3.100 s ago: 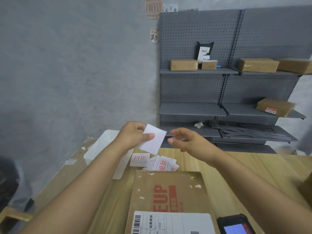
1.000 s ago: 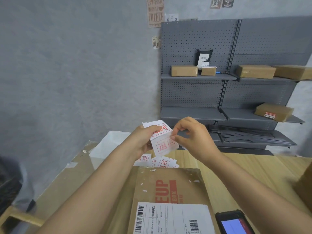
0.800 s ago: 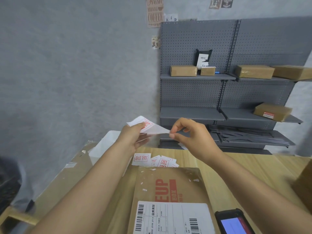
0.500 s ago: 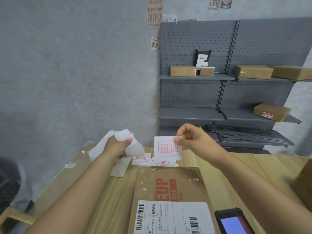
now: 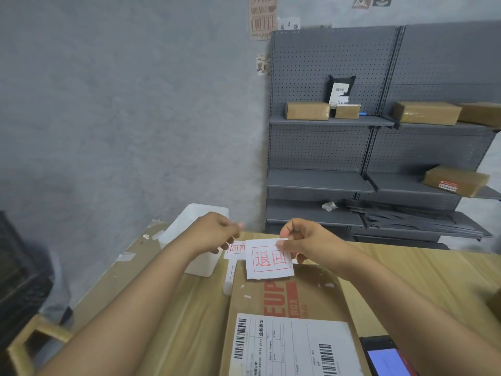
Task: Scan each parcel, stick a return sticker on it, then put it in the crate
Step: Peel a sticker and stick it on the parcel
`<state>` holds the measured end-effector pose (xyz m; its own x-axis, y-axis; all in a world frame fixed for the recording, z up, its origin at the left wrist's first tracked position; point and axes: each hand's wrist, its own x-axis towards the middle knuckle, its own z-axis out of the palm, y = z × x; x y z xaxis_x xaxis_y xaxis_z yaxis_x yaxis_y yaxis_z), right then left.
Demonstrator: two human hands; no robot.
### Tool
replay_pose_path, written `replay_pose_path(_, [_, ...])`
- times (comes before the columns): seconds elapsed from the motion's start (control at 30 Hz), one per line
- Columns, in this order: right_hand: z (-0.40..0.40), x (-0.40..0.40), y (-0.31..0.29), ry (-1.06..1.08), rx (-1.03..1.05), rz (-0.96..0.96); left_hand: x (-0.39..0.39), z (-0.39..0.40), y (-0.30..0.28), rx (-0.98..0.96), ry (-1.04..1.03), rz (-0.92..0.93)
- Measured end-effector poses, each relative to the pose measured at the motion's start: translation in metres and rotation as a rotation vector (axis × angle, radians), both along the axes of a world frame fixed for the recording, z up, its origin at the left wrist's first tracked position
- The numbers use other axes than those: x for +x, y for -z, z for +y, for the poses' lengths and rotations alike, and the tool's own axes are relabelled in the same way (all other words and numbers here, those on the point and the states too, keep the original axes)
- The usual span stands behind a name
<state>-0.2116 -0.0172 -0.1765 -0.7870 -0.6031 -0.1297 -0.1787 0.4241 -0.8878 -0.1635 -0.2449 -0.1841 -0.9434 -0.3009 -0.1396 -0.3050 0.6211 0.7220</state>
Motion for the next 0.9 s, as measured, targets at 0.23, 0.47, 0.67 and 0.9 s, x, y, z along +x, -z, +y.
replay_pose_path(0.23, [-0.015, 0.004, 0.003, -0.035, 0.07, 0.014, 0.027, 0.011, -0.013, 0.146, 0.184, -0.126])
replay_pose_path(0.47, [-0.026, 0.005, 0.02, -0.061, 0.3, 0.324, 0.025, 0.025, 0.002, -0.009, 0.063, -0.073])
replay_pose_path(0.67, [-0.029, 0.01, 0.025, -0.057, 0.443, 0.628, 0.031, 0.032, 0.005, -0.383, 0.023, -0.035])
replay_pose_path(0.9, [-0.027, 0.023, 0.023, -0.165, 0.285, 0.782, 0.036, 0.054, 0.001, -0.474, 0.115, 0.039])
